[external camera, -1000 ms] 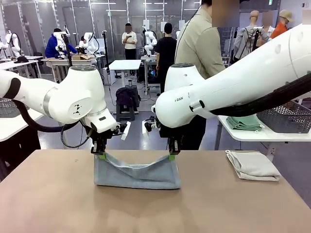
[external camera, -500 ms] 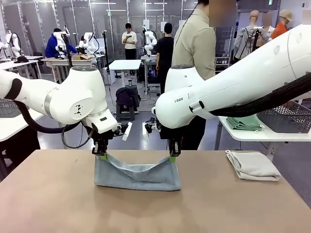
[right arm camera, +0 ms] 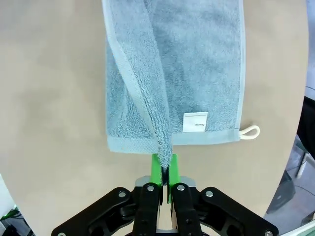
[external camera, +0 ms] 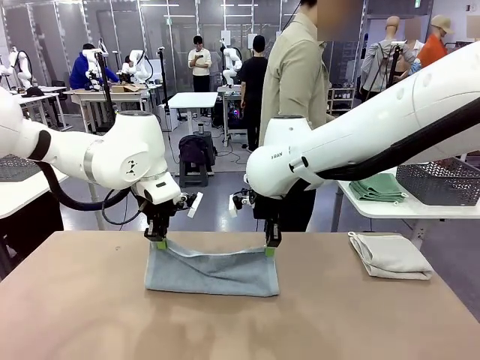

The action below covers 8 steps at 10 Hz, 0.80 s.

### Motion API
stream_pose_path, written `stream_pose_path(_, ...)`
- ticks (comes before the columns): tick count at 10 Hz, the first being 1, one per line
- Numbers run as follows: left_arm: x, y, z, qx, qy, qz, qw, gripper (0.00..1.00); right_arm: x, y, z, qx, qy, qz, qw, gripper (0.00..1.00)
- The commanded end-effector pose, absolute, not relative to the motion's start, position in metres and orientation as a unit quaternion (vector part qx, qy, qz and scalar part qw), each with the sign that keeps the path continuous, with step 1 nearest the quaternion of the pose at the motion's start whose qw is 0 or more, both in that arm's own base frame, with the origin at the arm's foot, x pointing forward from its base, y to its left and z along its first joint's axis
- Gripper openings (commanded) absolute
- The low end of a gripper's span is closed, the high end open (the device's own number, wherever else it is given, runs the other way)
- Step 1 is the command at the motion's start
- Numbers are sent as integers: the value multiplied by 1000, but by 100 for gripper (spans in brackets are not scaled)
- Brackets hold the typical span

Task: Fold the towels and place them in the basket.
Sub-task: When a person lays out a Towel with hook on the table, fold it in half twice.

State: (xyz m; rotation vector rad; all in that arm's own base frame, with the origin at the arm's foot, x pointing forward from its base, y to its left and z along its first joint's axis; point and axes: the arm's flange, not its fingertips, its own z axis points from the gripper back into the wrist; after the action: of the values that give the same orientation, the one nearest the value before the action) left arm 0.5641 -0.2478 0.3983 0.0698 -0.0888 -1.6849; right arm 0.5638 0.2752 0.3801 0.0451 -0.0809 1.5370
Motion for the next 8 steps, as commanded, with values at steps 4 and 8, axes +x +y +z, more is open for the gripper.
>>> stream_pose_path(4, 617, -250, 382, 5, -24, -751, 660, 3, 603, 273, 370, 49, -39, 703, 709, 6)
stream_pose_path(8, 632, -245, 373, 9, -23, -743, 669, 3, 619, 267, 357, 61, -36, 694, 716, 6)
